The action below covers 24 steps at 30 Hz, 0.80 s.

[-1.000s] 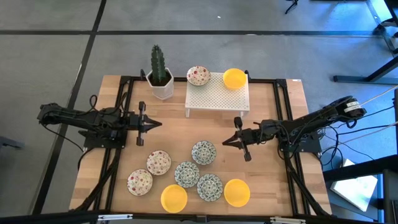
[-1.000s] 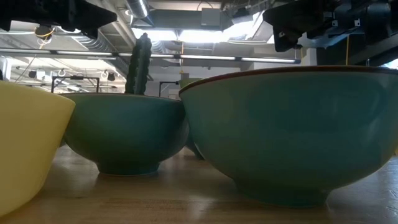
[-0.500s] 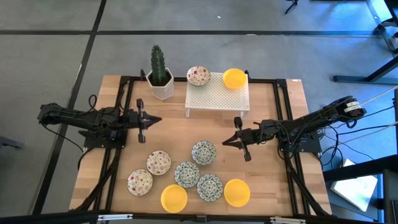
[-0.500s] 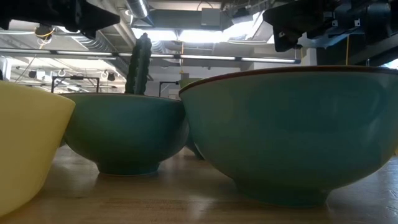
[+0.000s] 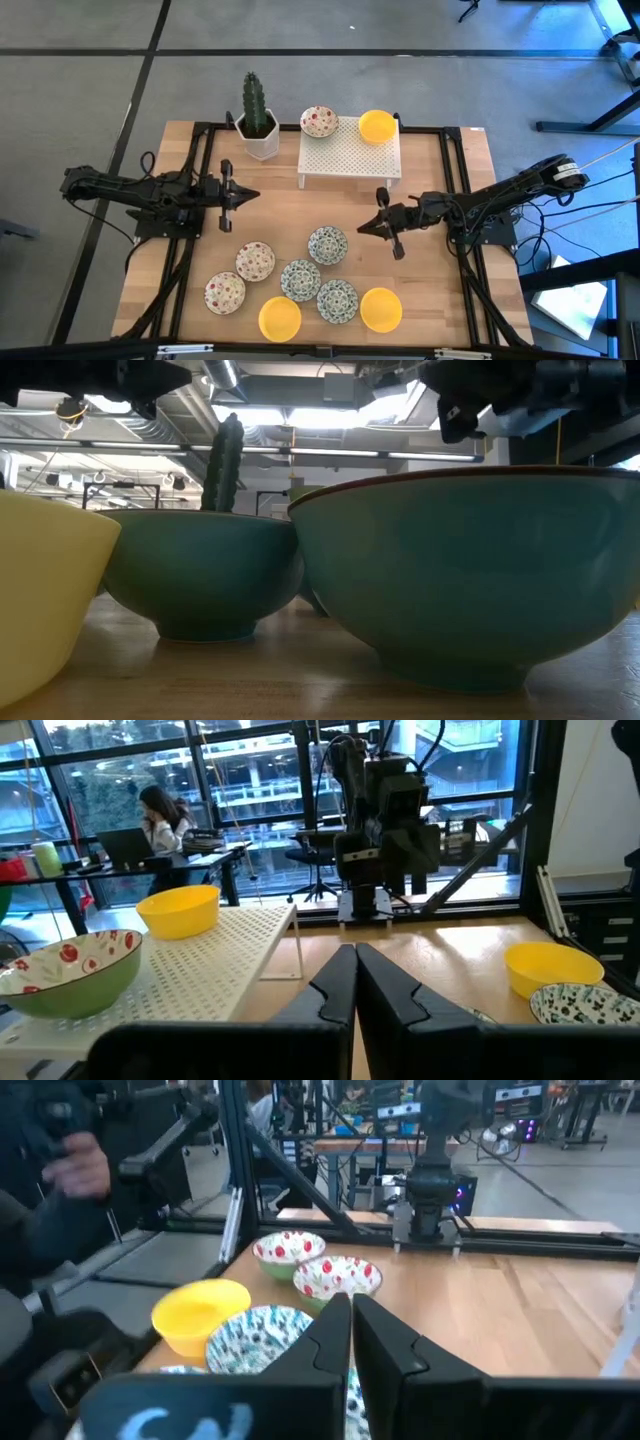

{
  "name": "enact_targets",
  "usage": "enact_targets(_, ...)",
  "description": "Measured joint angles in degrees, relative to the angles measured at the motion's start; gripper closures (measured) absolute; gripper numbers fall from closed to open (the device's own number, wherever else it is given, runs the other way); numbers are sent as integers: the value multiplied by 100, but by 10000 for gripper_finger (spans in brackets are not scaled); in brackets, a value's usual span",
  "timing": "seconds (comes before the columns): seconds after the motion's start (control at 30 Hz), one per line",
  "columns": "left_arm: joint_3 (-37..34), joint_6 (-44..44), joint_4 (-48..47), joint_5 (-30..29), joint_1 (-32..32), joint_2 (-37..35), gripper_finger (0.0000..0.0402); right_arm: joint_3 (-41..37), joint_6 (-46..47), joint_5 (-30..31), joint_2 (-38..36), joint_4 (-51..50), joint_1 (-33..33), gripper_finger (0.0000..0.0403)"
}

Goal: Pick & Place Mini bowls
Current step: Put the top right green patterned bowl on the shelf

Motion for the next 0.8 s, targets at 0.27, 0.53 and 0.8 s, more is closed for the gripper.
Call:
enact_targets(0.27, 0, -16, -58, 69, 0, 0, 398, 2239, 264, 320, 1023, -3658, 424, 392)
enact_targets(0.53, 0, -303, -70, 197, 0, 0, 398, 4459, 1265, 905, 2510, -6463, 520, 363)
enact_targets(0.8, 0, -597, -70, 349, 0, 0, 398, 4977, 1954, 1271, 3567, -6848, 493, 246)
